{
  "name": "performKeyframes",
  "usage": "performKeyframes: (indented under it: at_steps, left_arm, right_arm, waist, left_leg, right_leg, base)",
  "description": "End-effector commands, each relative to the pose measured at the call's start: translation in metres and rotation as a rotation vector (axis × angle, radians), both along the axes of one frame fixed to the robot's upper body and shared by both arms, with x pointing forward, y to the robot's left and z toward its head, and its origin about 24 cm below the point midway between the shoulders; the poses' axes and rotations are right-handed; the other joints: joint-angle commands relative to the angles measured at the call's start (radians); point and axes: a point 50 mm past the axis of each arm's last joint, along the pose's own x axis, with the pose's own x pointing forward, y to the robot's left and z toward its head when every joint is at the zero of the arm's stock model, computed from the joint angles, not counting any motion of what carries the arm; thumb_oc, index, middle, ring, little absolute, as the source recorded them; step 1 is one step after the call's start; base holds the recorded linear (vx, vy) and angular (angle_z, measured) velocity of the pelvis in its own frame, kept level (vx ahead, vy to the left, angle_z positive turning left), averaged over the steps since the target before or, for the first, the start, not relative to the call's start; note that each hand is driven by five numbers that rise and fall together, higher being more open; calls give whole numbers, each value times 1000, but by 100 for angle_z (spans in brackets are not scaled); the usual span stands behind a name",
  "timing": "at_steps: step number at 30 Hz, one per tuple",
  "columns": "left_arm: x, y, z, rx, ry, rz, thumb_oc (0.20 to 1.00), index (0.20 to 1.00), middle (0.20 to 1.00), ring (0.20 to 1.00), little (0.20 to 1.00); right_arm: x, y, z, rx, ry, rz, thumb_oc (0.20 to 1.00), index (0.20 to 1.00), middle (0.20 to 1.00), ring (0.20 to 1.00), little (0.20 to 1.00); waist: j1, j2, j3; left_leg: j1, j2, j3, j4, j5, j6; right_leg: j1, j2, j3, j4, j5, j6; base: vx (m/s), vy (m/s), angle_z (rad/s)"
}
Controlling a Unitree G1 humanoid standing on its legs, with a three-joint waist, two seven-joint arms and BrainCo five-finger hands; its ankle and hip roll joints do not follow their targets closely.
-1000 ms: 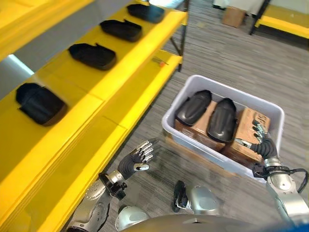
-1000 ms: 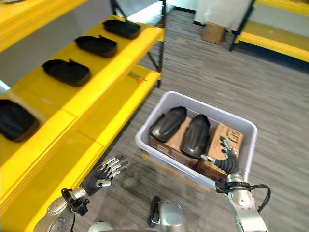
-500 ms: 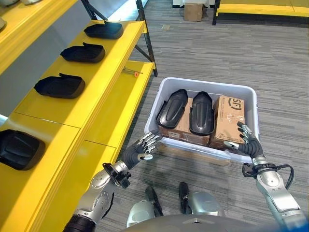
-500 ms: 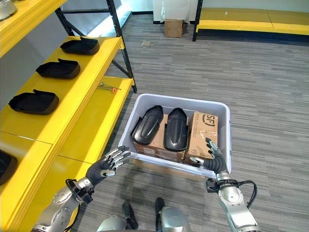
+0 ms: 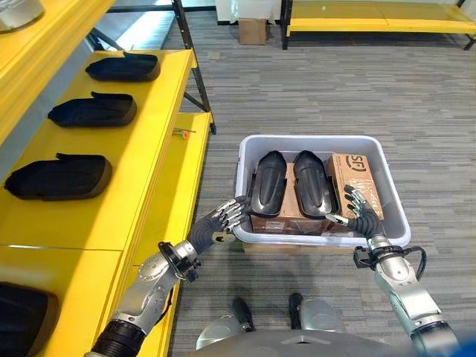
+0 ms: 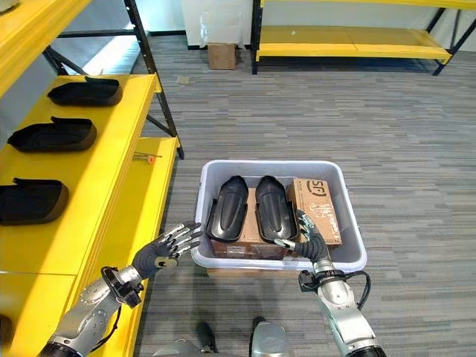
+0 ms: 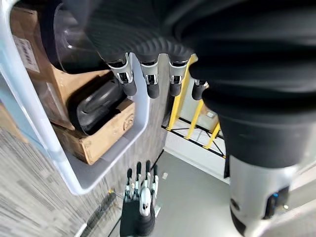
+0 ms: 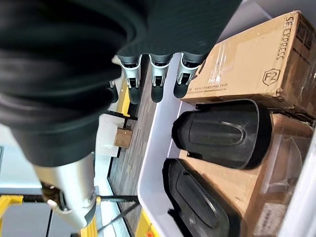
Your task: Move parts from the plastic box to the shelf.
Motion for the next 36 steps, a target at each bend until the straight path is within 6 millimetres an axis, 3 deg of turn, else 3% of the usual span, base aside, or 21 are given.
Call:
performKeyframes:
  at_steps: [1,4,7,8,10,11,15,18,20,23,25,27,28,29,32,33,36]
  left_arm:
    - [-9,-2,6,19,-61,-21,1000,1000,1000,1000,1000]
    - [-8,-6,8,9,-66,-45,1000,1000,1000,1000,1000]
    - [-7,-11,13,-71,-72,-43,1000,1000,1000,1000,1000]
    - [-7,-14,15,-75,-85,-59,1000,1000,1000,1000,1000]
    - [-6,-16,15,-51,-94,-72,1000,1000,1000,1000,1000]
    - [-6,-18,14,-60,-75,-70,1000,1000,1000,1000,1000]
    - [-12,-25,19,-236,-30,-131,1000,1000,1000,1000,1000]
    - [-14,-32,28,-247,-58,-193,1000,1000,1000,1000,1000]
    - [-9,-37,35,-311,-50,-249,1000,1000,1000,1000,1000]
    - [-4,-44,35,-344,-46,-268,1000,1000,1000,1000,1000]
    - [-4,-46,33,-350,-56,-235,1000,1000,1000,1000,1000]
    - [-4,-47,33,-337,-64,-177,1000,1000,1000,1000,1000]
    - [-4,-47,33,-331,-65,-174,1000,1000,1000,1000,1000]
    - [-4,-44,34,-290,-75,-149,1000,1000,1000,1000,1000]
    - [-3,-42,33,-281,-41,-174,1000,1000,1000,1000,1000]
    - [0,-45,34,-248,-29,-210,1000,1000,1000,1000,1000]
    - [-2,-45,31,-205,-24,-231,1000,1000,1000,1000,1000]
  right_arm:
    - [11,6,22,26,-126,-21,1000,1000,1000,1000,1000]
    - [17,11,22,39,-112,-17,1000,1000,1000,1000,1000]
    - [23,26,24,40,-116,35,1000,1000,1000,1000,1000]
    - [25,29,26,24,-131,47,1000,1000,1000,1000,1000]
    - [27,27,27,-1,-135,51,1000,1000,1000,1000,1000]
    - [29,25,27,-37,-110,74,1000,1000,1000,1000,1000]
    - [26,18,28,-77,-110,93,1000,1000,1000,1000,1000]
    - [31,7,32,-126,-125,78,1000,1000,1000,1000,1000]
    - [35,3,32,-173,-115,93,1000,1000,1000,1000,1000]
    - [38,-2,33,-226,-110,111,1000,1000,1000,1000,1000]
    - [39,-1,33,-247,-102,141,1000,1000,1000,1000,1000]
    - [38,-1,35,-249,-73,180,1000,1000,1000,1000,1000]
    - [38,-1,35,-249,-68,181,1000,1000,1000,1000,1000]
    - [36,-2,33,-263,-36,205,1000,1000,1000,1000,1000]
    - [33,-5,31,-257,-23,187,1000,1000,1000,1000,1000]
    - [30,-6,24,-187,-10,123,1000,1000,1000,1000,1000]
    - [28,-5,19,-170,-25,100,1000,1000,1000,1000,1000]
  waist:
    - [30,-4,-18]
    - [48,-11,-14]
    - [71,-24,0]
    - [75,-27,7]
    - [73,-28,13]
    - [74,-30,17]
    - [65,-30,11]
    - [50,-28,15]
    - [29,-22,27]
    - [9,-13,43]
    - [8,-4,46]
    - [4,5,31]
    - [5,5,29]
    - [10,7,23]
    - [4,6,21]
    - [4,13,29]
    - [13,15,50]
  left_leg:
    - [-24,-9,-74,58,-67,-1]
    - [-24,-1,-63,86,-91,4]
    - [-20,45,-2,128,-127,-7]
    - [-26,66,10,154,-140,-12]
    - [-42,101,23,198,-140,-27]
    - [-62,138,43,239,-126,-46]
    - [-63,181,53,235,-96,-79]
    - [-90,264,41,300,-94,-113]
    - [-93,290,57,338,-117,-114]
    - [-115,341,95,433,-49,-147]
    - [-126,344,67,387,-2,-157]
    - [-99,365,26,228,103,-194]
    - [-98,367,23,221,114,-198]
    - [-110,370,-29,204,122,-194]
    - [-94,343,9,217,43,-169]
    - [-102,287,1,233,-11,-141]
    - [-107,243,-25,256,-44,-113]
  right_leg:
    - [18,-87,-41,64,67,102]
    - [27,-184,-52,-44,176,127]
    - [-1,-264,-97,-125,290,157]
    - [-14,-276,-93,-136,297,161]
    - [14,-261,-94,-174,254,154]
    - [41,-218,-113,-185,203,129]
    - [61,-168,-125,-174,129,90]
    - [36,-136,-123,-71,35,32]
    - [-6,-136,-123,-3,3,17]
    - [0,-110,-127,3,-21,-16]
    - [-6,-92,-100,23,-42,-25]
    - [-19,-99,-72,32,-43,-17]
    - [-20,-100,-69,32,-44,-17]
    - [-34,-117,-48,71,-60,-16]
    - [-37,-148,-57,112,-66,-4]
    - [-40,-158,-64,138,-63,12]
    - [-25,-155,-47,124,-44,35]
  base:
    - [18,-184,-17]
    - [10,-286,-11]
    - [-18,-464,-50]
    - [10,-528,-78]
    - [105,-659,-42]
    - [174,-743,-3]
    - [122,-353,-38]
    - [151,-432,-16]
    - [111,-490,-16]
    - [110,-212,10]
    - [133,104,-1]
    - [156,338,-38]
    - [194,402,-59]
    - [166,338,-59]
    - [154,353,-45]
    - [144,345,-12]
    - [159,218,42]
